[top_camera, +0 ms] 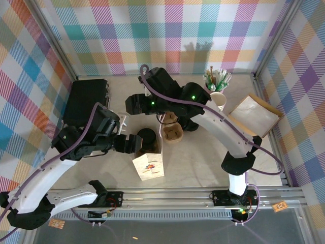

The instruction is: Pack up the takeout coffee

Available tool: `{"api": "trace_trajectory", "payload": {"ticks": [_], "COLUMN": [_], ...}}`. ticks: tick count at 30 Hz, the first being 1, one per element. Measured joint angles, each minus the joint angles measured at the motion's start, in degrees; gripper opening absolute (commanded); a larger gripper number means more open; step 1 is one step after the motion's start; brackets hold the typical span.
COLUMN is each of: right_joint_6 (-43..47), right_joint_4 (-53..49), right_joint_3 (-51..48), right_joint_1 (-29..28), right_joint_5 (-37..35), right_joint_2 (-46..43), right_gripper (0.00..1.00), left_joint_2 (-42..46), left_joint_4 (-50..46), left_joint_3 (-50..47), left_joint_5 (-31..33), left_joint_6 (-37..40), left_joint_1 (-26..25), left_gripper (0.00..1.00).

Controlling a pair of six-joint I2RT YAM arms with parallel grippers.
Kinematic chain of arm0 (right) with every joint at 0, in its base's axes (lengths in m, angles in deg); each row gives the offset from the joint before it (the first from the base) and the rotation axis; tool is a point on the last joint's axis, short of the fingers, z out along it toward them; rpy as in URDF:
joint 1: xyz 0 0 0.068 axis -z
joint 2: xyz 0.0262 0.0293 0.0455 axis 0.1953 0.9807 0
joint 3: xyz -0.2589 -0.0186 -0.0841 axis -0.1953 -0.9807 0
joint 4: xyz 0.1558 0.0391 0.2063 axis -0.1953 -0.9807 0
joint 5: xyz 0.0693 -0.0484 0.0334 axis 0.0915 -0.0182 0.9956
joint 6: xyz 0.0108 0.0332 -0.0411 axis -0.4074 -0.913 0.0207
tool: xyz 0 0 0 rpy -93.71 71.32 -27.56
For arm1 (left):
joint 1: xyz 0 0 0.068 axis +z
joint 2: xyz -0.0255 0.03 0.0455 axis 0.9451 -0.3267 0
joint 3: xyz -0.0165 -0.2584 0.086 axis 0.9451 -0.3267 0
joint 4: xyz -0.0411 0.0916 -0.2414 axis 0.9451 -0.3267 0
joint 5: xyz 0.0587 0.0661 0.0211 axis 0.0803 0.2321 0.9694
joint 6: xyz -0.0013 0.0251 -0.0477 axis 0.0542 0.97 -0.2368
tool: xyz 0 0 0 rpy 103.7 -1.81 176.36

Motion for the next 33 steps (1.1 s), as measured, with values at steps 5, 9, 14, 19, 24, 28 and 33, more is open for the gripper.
{"api": "trace_trajectory", "payload": {"ticks": [5,9,14,19,24,28,33], "right_joint_6": [-0.20,-0.17,-0.22,0.02,1.18,1.92,10.01], "right_joint_4": [1.18,1.05,-0.07,-1.60,-3.02,-3.30,-2.45], "right_joint_3": [0.02,1.31,5.11,6.43,6.43,5.33,-0.98], "right_joint_1": [0.00,0.00,0.46,0.94,3.63,11.61,24.55], "right_joint_5": [-1.33,-3.26,-5.46,-8.13,-11.30,-11.61,-9.40], "right_joint_2": [-0.02,0.00,0.00,-0.02,-0.70,-3.37,-9.14], "right_gripper": [0.65,0.64,0.64,0.65,0.64,0.62,0.61], "left_joint_2": [1.33,1.75,1.75,1.99,2.38,1.88,-0.50], "left_joint_4": [2.82,3.56,3.85,6.69,9.73,14.08,22.88], "left_joint_3": [0.00,0.00,1.77,3.63,5.84,8.74,8.33], "left_joint_5": [-1.49,-1.44,-1.22,-1.27,-1.38,-0.17,4.02], "left_joint_6": [0.39,0.39,0.63,1.05,3.02,5.14,7.28], "left_joint_1": [0.00,0.00,0.00,0.00,0.00,0.00,0.00], "left_gripper": [0.85,0.83,0.82,0.82,0.80,0.79,0.77]}}
